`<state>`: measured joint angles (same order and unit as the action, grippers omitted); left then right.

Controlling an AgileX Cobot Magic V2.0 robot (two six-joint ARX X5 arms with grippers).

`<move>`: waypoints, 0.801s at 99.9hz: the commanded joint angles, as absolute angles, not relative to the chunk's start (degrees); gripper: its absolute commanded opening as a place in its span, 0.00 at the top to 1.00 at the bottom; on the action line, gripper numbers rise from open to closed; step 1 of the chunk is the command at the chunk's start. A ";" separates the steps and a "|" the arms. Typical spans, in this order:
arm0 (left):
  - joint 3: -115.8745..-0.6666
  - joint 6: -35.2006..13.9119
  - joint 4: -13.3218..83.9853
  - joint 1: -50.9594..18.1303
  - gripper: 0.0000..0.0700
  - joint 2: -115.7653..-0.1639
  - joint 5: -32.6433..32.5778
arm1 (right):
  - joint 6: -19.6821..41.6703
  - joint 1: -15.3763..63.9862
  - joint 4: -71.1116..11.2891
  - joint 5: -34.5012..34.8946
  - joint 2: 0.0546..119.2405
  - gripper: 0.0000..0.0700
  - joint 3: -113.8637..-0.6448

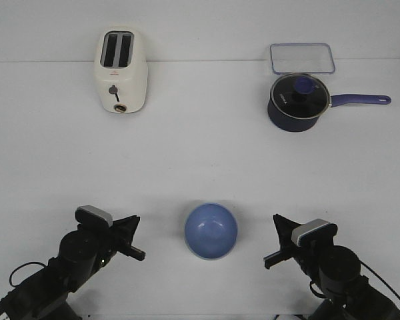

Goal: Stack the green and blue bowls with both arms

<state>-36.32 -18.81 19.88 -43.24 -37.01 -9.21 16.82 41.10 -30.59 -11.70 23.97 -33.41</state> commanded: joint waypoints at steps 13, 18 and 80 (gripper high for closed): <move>-36.77 -18.48 18.87 -43.68 0.98 -36.34 -9.41 | 18.13 41.56 -29.21 -11.73 23.62 0.99 -33.74; -36.77 -18.48 18.28 -43.68 0.98 -36.05 -9.41 | 18.13 41.56 -29.19 -12.10 23.62 0.99 -33.74; -23.92 1.37 2.33 -23.31 0.98 -20.16 -9.13 | 18.13 41.56 -29.19 -12.05 23.62 0.99 -33.74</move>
<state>-28.67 -3.38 4.71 -28.93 -22.33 -9.13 17.45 41.10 -29.93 -11.92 23.64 -33.41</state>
